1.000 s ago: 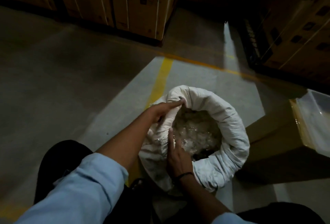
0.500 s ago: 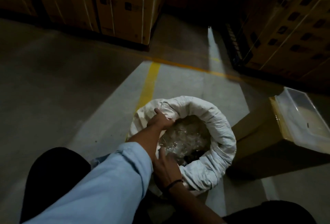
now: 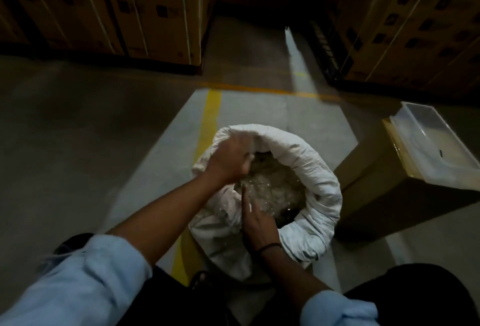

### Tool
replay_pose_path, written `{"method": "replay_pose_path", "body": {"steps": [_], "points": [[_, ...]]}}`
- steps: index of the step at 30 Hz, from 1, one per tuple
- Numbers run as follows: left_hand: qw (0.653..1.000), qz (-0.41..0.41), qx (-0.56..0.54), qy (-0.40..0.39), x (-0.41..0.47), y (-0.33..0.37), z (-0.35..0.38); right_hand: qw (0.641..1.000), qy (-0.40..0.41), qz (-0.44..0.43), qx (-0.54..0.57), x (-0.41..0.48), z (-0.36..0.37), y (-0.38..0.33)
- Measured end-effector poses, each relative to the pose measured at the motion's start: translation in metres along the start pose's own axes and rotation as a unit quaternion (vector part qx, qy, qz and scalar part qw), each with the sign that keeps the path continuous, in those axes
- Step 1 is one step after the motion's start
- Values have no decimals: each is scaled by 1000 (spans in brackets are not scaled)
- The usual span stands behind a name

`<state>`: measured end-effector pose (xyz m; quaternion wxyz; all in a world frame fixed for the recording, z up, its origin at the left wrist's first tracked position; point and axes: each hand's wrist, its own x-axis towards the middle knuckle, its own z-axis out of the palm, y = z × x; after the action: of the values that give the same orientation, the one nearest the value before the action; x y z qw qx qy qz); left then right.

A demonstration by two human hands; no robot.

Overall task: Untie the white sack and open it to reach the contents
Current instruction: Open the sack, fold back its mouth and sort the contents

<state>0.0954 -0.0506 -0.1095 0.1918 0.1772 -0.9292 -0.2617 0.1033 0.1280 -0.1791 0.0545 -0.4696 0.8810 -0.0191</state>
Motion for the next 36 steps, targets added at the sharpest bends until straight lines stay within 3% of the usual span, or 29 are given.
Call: {"method": "replay_pose_path", "body": {"steps": [1, 2, 4, 7, 11, 12, 14, 18, 21, 25, 28, 30, 32, 34, 36], "points": [[991, 86, -46, -88, -5, 6, 7, 1000, -3, 2, -1, 3, 3, 1], [972, 115, -71, -194, -12, 10, 13, 1000, -1, 1, -6, 6, 8, 2], [935, 74, -48, -343, -24, 11, 23, 1000, 13, -3, -11, 4, 15, 7], [906, -40, -37, -420, -31, 16, 18, 1000, 8, -16, 15, -8, 13, 23], [841, -88, 17, -534, -39, 27, 17, 990, -20, -105, 95, -24, 12, 51], [817, -90, 57, -566, -41, 29, 16, 983, -36, -106, 147, -26, 11, 62], [784, -92, 146, -597, -41, 24, 21, 966, -151, -99, 183, -28, 5, 79], [770, -103, 170, -606, -42, 16, 26, 977, -186, -95, 39, -25, -4, 87], [782, -45, 185, -594, -42, 36, 31, 992, -20, -121, -33, -18, -5, 82], [785, 60, 270, -554, -60, 52, 62, 990, 23, -130, -59, -32, 7, 89], [820, 85, 339, -453, -82, 45, 77, 991, -4, -118, -57, -38, 11, 96], [844, 148, 375, -355, -100, 40, 80, 982, -53, -155, 99, -40, 10, 101], [856, 232, 392, -244, -119, 25, 82, 929, -200, -90, 298, -39, 11, 105], [857, 238, 409, -201, -133, 18, 82, 920, -252, -44, 296, -31, 8, 108], [867, 188, 395, -239, -140, 28, 81, 944, -274, -53, 177, -25, 11, 102]]}}
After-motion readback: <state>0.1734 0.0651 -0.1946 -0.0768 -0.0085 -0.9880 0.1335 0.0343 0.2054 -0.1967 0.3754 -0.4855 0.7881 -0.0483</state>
